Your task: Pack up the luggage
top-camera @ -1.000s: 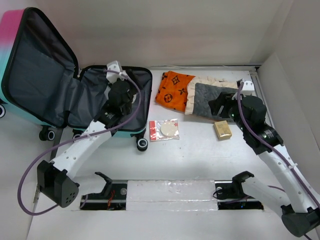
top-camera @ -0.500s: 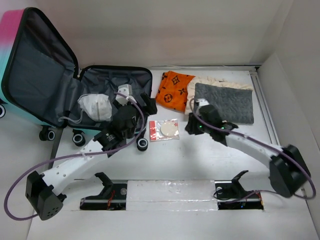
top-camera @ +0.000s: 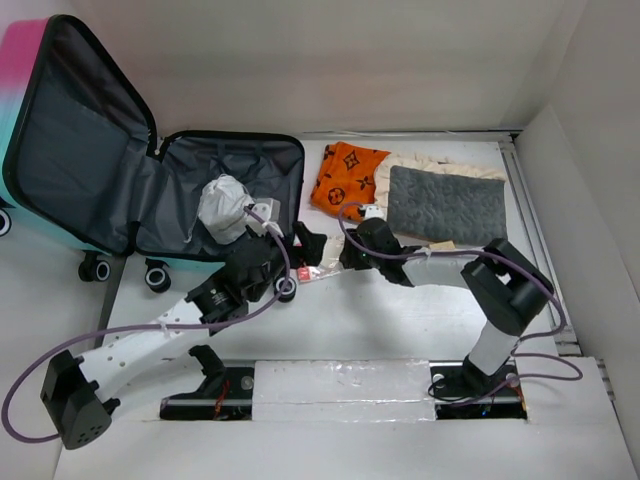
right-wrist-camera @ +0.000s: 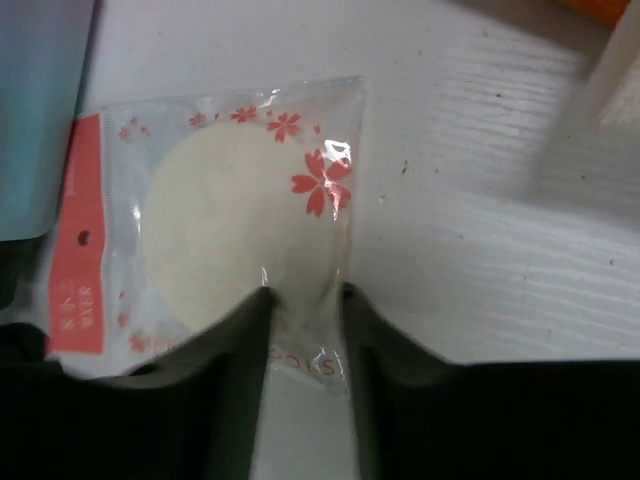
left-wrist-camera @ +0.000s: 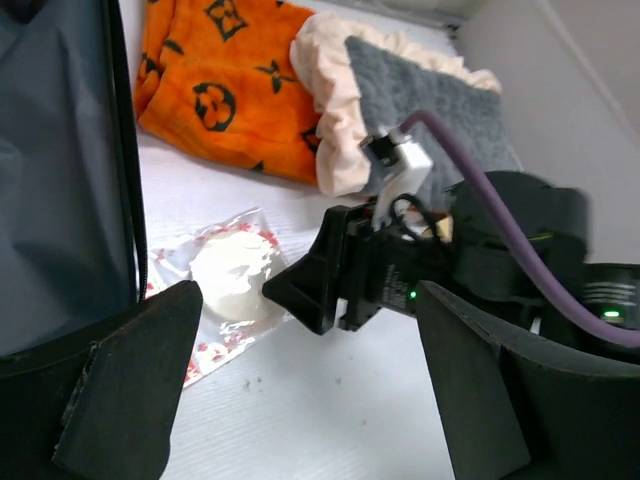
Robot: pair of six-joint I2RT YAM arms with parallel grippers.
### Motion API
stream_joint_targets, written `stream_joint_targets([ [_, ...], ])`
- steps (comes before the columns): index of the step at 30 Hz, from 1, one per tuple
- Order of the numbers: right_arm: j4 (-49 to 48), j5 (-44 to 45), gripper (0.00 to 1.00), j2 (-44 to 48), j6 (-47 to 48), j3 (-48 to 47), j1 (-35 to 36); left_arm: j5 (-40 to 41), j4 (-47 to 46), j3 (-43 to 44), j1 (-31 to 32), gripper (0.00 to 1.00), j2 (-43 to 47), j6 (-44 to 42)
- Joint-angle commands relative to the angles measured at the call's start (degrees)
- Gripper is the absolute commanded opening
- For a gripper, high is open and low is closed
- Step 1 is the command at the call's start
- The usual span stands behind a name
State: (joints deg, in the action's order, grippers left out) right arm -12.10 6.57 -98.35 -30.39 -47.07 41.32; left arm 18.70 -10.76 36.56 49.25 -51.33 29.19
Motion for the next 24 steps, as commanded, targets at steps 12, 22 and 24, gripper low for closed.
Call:
stream_joint_targets([
  [12, 8.2, 19.6, 0.0, 15.1, -1.2, -0.4, 8.3, 4.9, -7.8, -0.2, 0.3, 0.73, 8.7, -1.1],
  [22, 10.4, 6.7, 0.0, 8.1, 8.1, -25.8, 7.6, 8.3, -8.6, 3.2, 0.3, 0.75, 14.5, 0.1],
  [24, 10.4, 0.9, 0.29, 1.3, 7.5, -36.9, 7.0, 9.2, -8.0, 2.4, 0.3, 0.75, 16.6, 0.6],
])
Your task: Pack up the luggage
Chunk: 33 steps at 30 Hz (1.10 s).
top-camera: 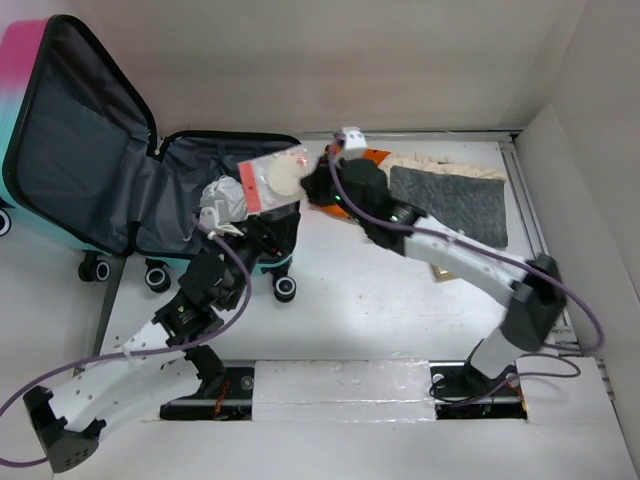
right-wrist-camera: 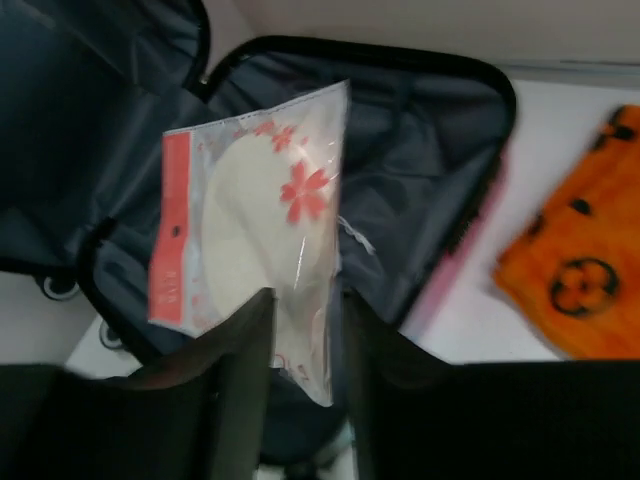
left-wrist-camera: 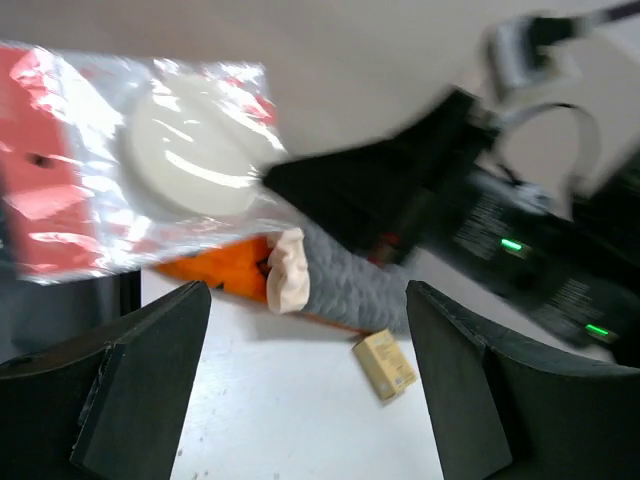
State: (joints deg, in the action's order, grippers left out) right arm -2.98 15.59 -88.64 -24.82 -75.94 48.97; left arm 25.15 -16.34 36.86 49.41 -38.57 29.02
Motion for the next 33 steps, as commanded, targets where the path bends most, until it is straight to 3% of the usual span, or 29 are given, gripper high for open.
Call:
stream_joint_targets([
  [1, 1.3, -10.5, 0.41, -15.5, 1.4, -12.1, -1.2, 3.4, -2.5, 1.3, 0.2, 0.75, 5.5, 0.8],
  [4, 5.4, -16.8, 0.66, -21.8, 0.8, -20.2, -3.3, 3.4, -1.5, 1.8, 0.2, 0.75, 5.5, 0.2],
  [7, 3.4, -16.0, 0.74, -18.2, 0.3, -12.2, -6.2, 2.5, -0.5, 2.5, 0.2, 0.76, 2.7, -0.4],
  [11, 3.4, -9.6, 0.72, -2.6, 1.5, 1.1, -10.3, -1.5, -4.1, 2.5, 0.2, 0.76, -4.8, -0.4],
  [16, 11.9, 5.4, 0.66, 16.0, 1.5, 13.3, -17.5, -9.7, -7.3, 8.7, 2.1, 0.76, -25.7, -1.1],
  [17, 13.3, 7.0, 0.66, 19.1, 1.5, 16.1, -18.7, -9.7, -7.8, 10.1, 3.4, 0.81, -29.2, -1.8],
  [20, 18.5, 9.7, 0.66, 30.1, 1.5, 19.5, -24.0, -9.7, -6.1, 19.5, 9.3, 0.89, -44.5, -5.0],
  [22, 20.3, 9.7, 0.71, 36.5, 1.5, 20.4, -26.3, -9.7, -1.0, 30.2, 12.3, 0.96, -56.7, -5.8],
  [24, 22.0, 8.4, 0.73, 39.8, 1.5, 20.4, -28.7, -9.2, 3.0, 37.7, 13.6, 0.98, -64.0, -5.8],
  [25, 22.6, 7.7, 0.77, 42.0, 1.5, 20.4, -29.4, -9.2, 5.2, 45.7, 14.3, 0.98, -67.3, -5.8],
  [28, 25.2, 5.6, 0.8, 44.0, 2.8, 18.6, -30.6, -6.6, 14.2, 61.2, 16.7, 0.99, -79.4, -5.0],
  [33, 28.3, 3.7, 0.85, 47.2, 4.1, 16.8, -31.1, -4.9, 20.7, 75.5, 17.9, 0.99, -93.1, -2.3],
])
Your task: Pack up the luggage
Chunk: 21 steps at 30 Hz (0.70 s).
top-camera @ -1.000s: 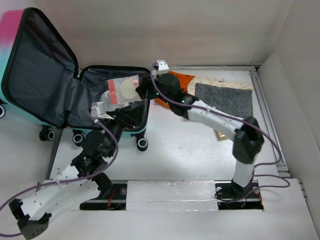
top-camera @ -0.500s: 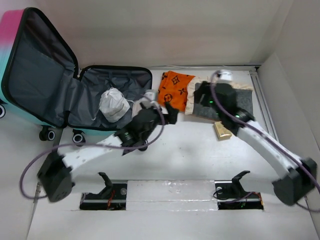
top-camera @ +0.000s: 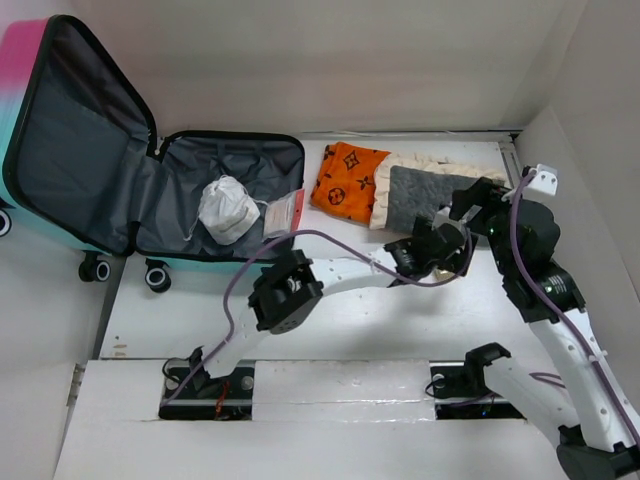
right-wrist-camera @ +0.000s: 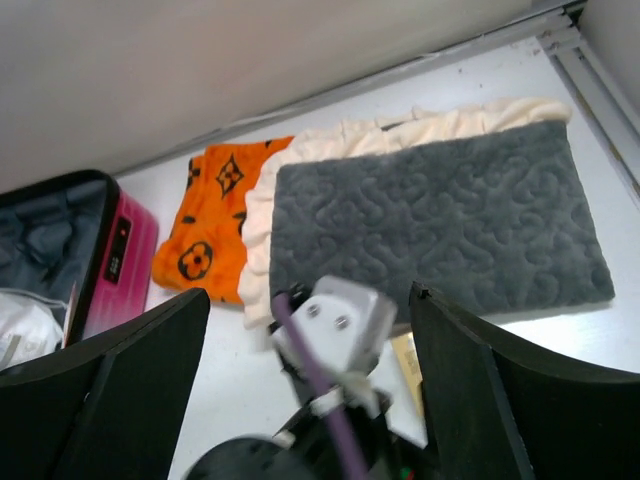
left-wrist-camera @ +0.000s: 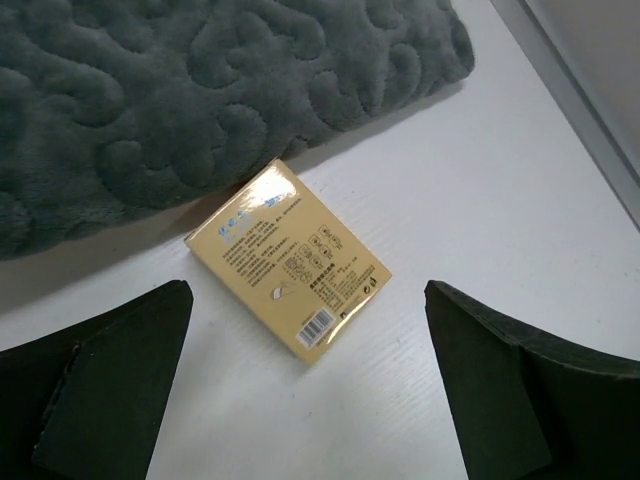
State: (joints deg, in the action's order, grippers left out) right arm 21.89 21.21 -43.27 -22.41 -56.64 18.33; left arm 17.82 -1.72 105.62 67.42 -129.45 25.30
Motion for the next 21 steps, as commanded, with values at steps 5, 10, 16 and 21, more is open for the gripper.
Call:
stream_joint_targets([
  [5, 5.5, -5.3, 0.9, 3.5, 2.8, -4.7, -0.5, 7.5, 13.4, 19.0, -0.1, 0.99, -12.2, 1.9],
  [10, 4.3, -10.0, 0.9, 4.2, 3.4, -4.0, -0.5, 8.6, 12.2, 21.1, 1.0, 0.99, -16.7, 3.3],
  [16, 1.5, -16.5, 0.9, 4.2, 3.4, -1.1, -0.5, 11.8, 14.3, 25.0, 1.6, 0.99, -20.4, 1.4],
  [21, 1.5, -17.6, 0.9, 4.7, 3.4, 0.2, -0.5, 16.4, 13.0, 6.2, 1.6, 0.92, -14.7, 1.4],
])
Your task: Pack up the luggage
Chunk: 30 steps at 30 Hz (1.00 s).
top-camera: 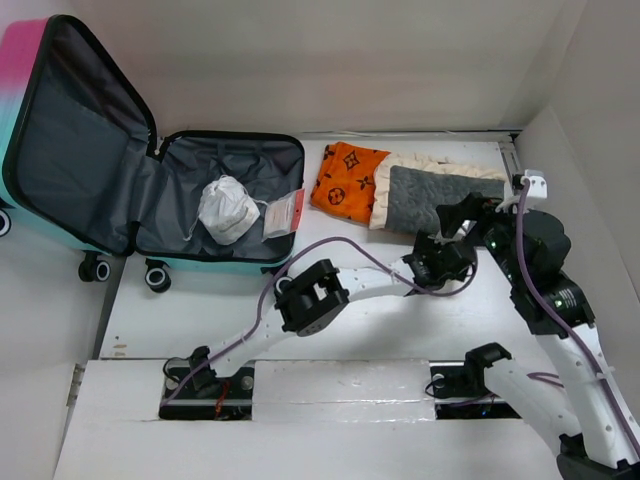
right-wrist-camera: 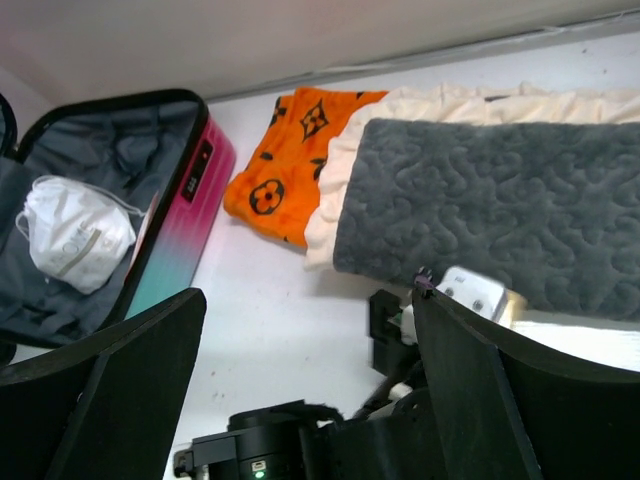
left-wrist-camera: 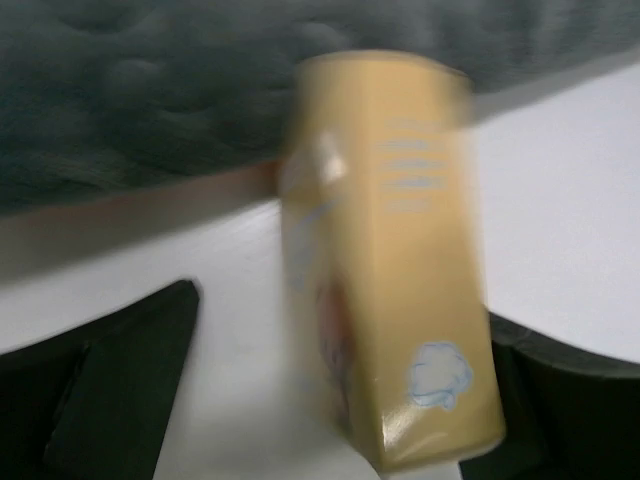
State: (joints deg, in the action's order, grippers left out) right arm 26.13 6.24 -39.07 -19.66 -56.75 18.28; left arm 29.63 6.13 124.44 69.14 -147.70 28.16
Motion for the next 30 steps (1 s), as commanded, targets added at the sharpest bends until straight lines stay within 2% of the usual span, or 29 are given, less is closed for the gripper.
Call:
stream_joint_targets([
  [1, -2.8, -2.6, 0.9, 0.5, 0.7, 0.3, -0.4, 4.6, 4.4, -12.6, -0.2, 0.88, 5.2, -1.4],
  [2, -2.8, -2.6, 0.9, 0.5, 0.7, 0.3, -0.4, 4.6, 3.5, -19.7, -0.2, 0.84, 7.1, -0.7],
  [4, -3.3, -3.9, 0.9, 1.0, 0.7, 0.3, -0.4, 4.6, 0.5, -26.0, -0.2, 0.73, 12.4, 0.0],
  [5, -3.3, -4.4, 0.9, 1.0, 0.7, 0.3, -0.4, 4.0, -0.3, -28.6, -0.2, 0.71, 14.0, 0.0],
  [8, -3.3, -6.1, 0.9, 1.0, 0.7, 0.3, -0.4, 5.2, -1.7, -37.5, -0.2, 0.71, 20.2, 0.7],
  [12, -3.3, -6.6, 0.9, 1.6, 0.7, 0.3, 0.1, 4.5, -4.9, -44.8, -0.2, 0.81, 26.5, -0.1],
  [16, -3.3, -6.6, 0.9, 1.6, 0.7, 0.3, 0.1, 2.4, -7.1, -45.4, -0.2, 1.0, 30.4, -2.7],
  [21, -3.3, -4.5, 0.9, -0.1, 1.2, 0.3, 0.6, -2.0, -7.8, -40.7, -0.2, 1.0, 30.4, -4.1],
  [27, -4.3, -5.6, 0.9, -1.9, 1.2, 0.3, 0.6, -5.3, -3.4, -27.2, -1.6, 1.0, 22.7, -5.4],
  [30, -4.9, -5.6, 0.91, -2.4, 1.2, 0.9, 0.6, -7.5, -4.1, -25.7, -2.5, 1.0, 21.4, -7.6],
])
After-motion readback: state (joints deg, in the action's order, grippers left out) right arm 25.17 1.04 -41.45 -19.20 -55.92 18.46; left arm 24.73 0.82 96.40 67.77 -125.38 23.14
